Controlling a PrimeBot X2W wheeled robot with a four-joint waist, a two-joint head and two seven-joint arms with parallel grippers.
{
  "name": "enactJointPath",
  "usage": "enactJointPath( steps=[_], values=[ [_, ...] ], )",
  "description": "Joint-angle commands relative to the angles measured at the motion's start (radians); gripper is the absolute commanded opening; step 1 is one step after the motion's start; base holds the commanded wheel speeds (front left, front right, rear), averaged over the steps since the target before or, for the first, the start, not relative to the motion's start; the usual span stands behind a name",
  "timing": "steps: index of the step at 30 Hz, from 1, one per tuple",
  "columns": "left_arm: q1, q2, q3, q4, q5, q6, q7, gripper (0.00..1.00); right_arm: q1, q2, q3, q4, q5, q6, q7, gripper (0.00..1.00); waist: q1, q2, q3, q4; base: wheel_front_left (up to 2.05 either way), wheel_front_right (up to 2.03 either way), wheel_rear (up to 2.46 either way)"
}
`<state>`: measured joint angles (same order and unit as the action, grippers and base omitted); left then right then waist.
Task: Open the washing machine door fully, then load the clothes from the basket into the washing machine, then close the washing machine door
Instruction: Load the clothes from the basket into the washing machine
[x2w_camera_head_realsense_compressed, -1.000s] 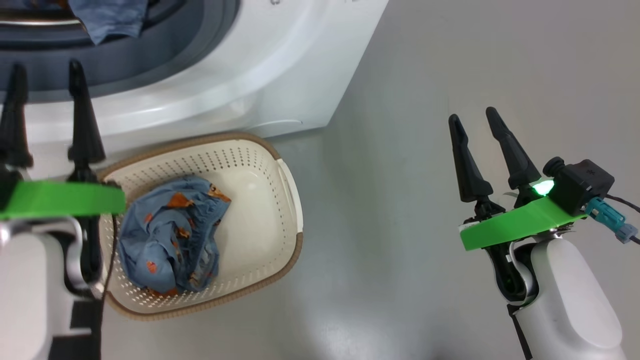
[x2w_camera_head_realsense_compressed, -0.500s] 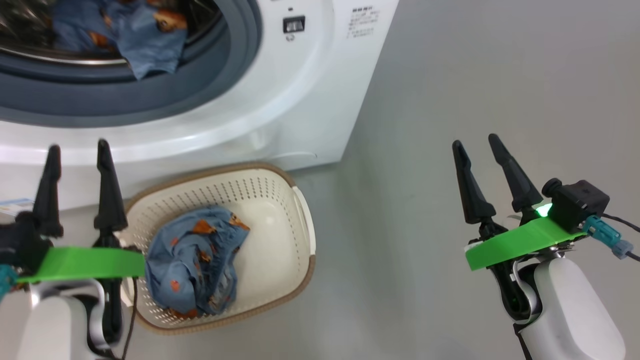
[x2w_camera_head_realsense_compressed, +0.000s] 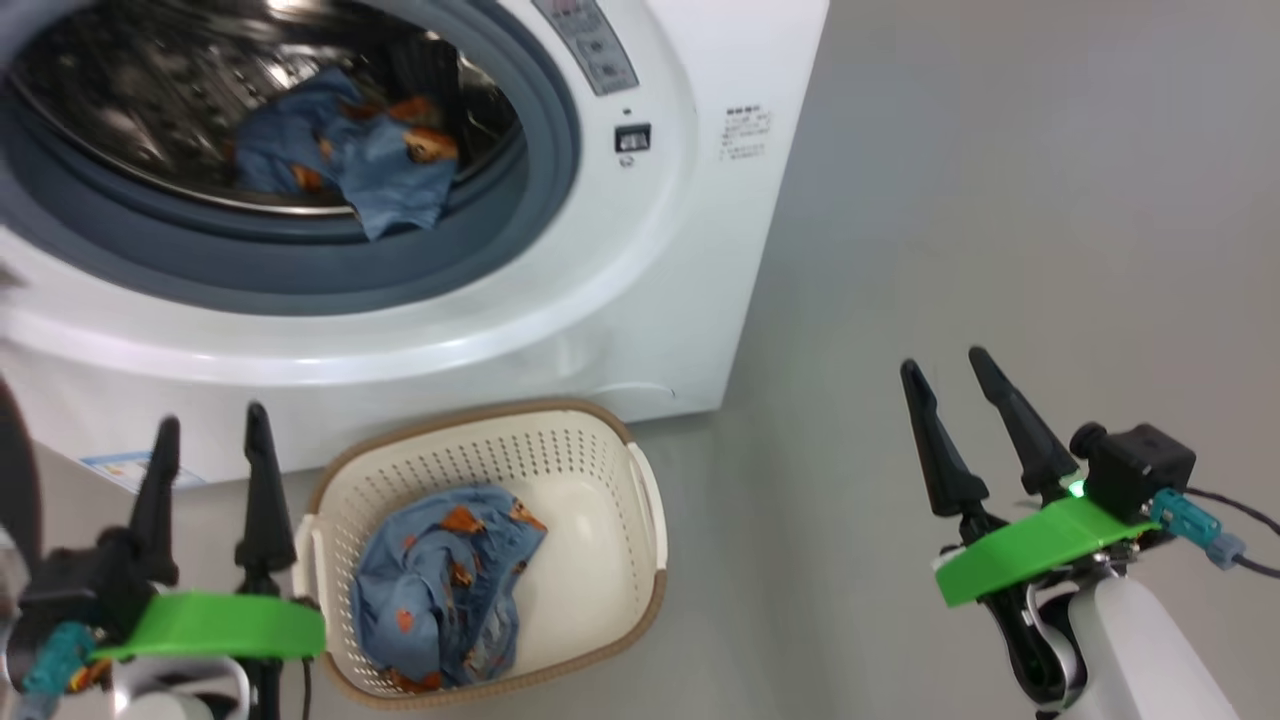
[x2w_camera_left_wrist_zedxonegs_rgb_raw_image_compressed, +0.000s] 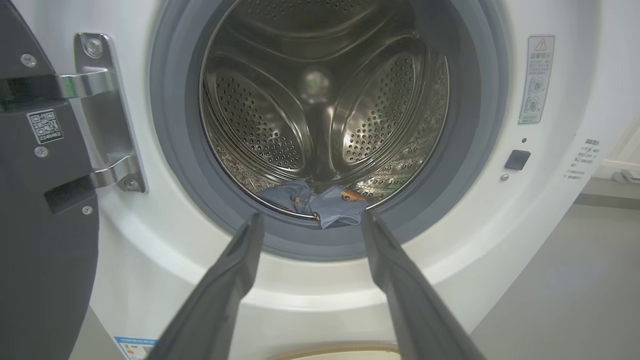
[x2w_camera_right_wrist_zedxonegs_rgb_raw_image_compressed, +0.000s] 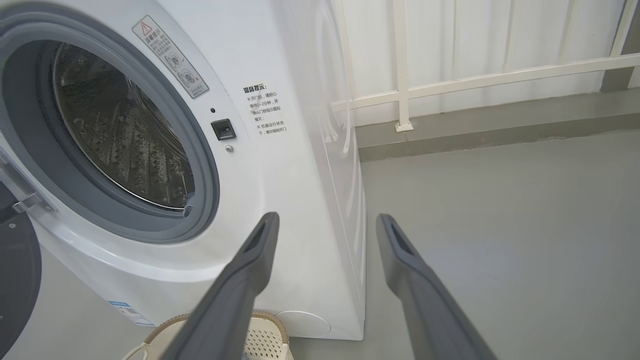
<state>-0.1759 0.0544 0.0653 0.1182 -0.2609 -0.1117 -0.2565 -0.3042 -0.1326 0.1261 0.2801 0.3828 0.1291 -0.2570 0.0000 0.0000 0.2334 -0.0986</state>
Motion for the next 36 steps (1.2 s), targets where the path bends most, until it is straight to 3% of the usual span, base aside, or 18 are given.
enactJointPath(
  steps=[1,15,36],
  values=[
    [0.014,0.014,0.026,-0.013,0.005,-0.003,-0.005,1.00,0.020,-0.008,0.026,-0.018,0.015,0.002,-0.005,1.00,0.0000,0.0000,-0.049,0.030,0.00,0.00,0.00],
    [0.109,0.001,0.018,-0.003,0.045,-0.001,-0.005,1.00,0.079,-0.020,0.037,-0.025,0.001,0.002,-0.005,1.00,0.0000,0.0000,-0.129,0.060,0.00,0.00,0.00],
    [0.115,-0.004,0.000,-0.017,0.026,0.010,-0.005,1.00,0.083,-0.021,0.035,-0.034,-0.007,0.002,-0.005,1.00,0.0000,0.0000,-0.125,0.079,0.00,0.00,0.00]
  ],
)
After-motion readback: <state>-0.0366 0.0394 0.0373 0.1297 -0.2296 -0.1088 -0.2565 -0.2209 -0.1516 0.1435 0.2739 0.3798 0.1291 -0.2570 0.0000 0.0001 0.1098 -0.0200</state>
